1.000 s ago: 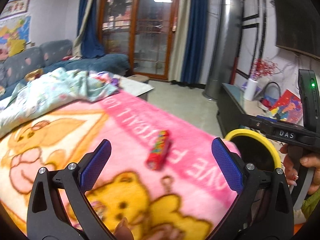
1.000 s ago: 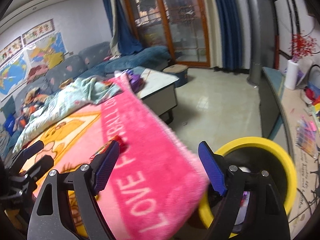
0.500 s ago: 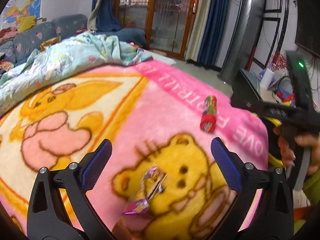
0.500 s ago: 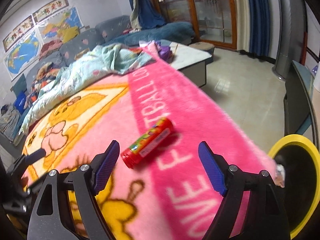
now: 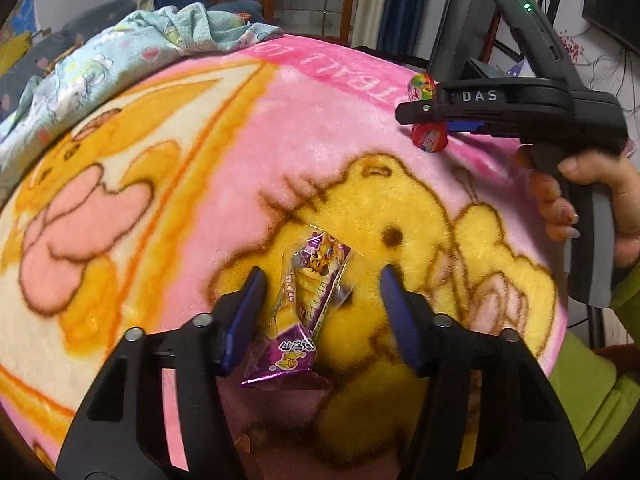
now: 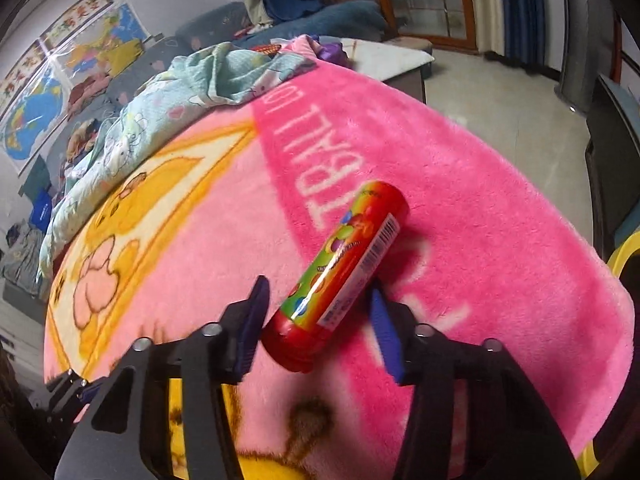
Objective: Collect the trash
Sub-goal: 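Grasp the red candy tube with the right gripper while the left grasps the purple wrapper, then carry the red tube and purple wrapper over the yellow bin with both grippers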
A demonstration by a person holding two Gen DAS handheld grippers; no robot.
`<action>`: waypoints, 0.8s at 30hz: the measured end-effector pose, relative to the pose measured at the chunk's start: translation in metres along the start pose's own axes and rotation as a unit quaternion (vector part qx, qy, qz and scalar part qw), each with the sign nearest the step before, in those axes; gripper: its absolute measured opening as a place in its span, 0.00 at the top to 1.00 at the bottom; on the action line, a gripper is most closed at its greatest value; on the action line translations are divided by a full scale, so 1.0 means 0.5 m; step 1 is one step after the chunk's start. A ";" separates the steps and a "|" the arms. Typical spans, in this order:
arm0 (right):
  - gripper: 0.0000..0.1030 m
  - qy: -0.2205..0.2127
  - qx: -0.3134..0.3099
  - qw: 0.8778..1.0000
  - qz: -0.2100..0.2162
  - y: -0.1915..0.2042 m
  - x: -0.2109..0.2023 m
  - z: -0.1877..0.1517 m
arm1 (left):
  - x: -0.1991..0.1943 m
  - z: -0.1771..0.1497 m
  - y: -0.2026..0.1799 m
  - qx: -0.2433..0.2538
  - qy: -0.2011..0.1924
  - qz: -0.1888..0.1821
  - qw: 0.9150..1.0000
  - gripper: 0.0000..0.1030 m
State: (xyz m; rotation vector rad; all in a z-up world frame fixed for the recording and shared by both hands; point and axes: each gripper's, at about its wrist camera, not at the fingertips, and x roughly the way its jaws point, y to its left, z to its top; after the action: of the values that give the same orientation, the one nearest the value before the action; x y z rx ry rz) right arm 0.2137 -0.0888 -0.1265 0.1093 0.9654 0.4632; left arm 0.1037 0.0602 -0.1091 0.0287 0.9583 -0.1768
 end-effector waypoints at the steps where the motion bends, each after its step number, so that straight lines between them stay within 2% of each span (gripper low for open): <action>1: 0.60 0.000 0.000 1.000 0.003 -0.002 -0.002 0.000 | 0.000 -0.001 0.000 0.000 0.000 0.007 1.000 0.64; 2: 0.62 0.001 0.000 1.000 0.006 -0.006 -0.007 0.000 | -0.001 -0.001 0.003 -0.005 -0.001 0.008 1.000 0.67; 3: 0.65 -0.001 -0.001 1.000 0.010 -0.010 -0.015 -0.002 | -0.002 0.000 0.006 -0.008 -0.002 0.007 1.000 0.77; 4: 0.65 -0.002 -0.003 1.000 0.010 -0.010 -0.020 -0.003 | -0.003 0.000 0.008 -0.011 -0.004 0.009 1.000 0.81; 8: 0.71 -0.021 -0.025 0.999 0.002 -0.021 -0.060 -0.009 | -0.005 0.012 0.003 -0.009 -0.012 0.006 1.000 0.82; 12: 0.73 -0.046 -0.034 0.998 0.000 -0.046 -0.117 -0.011 | -0.019 0.037 -0.023 -0.010 -0.036 -0.018 0.999 0.83; 18: 0.73 -0.083 -0.025 0.996 -0.004 -0.093 -0.201 -0.010 | -0.042 0.092 -0.096 0.001 -0.077 -0.062 0.995 0.83; 24: 0.74 -0.112 -0.007 0.994 -0.011 -0.140 -0.267 -0.015 | -0.059 0.146 -0.174 0.027 -0.108 -0.089 0.990 0.83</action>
State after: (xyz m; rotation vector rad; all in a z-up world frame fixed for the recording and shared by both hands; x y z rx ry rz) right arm 0.1666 -0.2094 -0.0489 0.1359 0.7416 0.4276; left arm 0.1322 -0.0287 -0.0385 -0.0253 0.7399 -0.3639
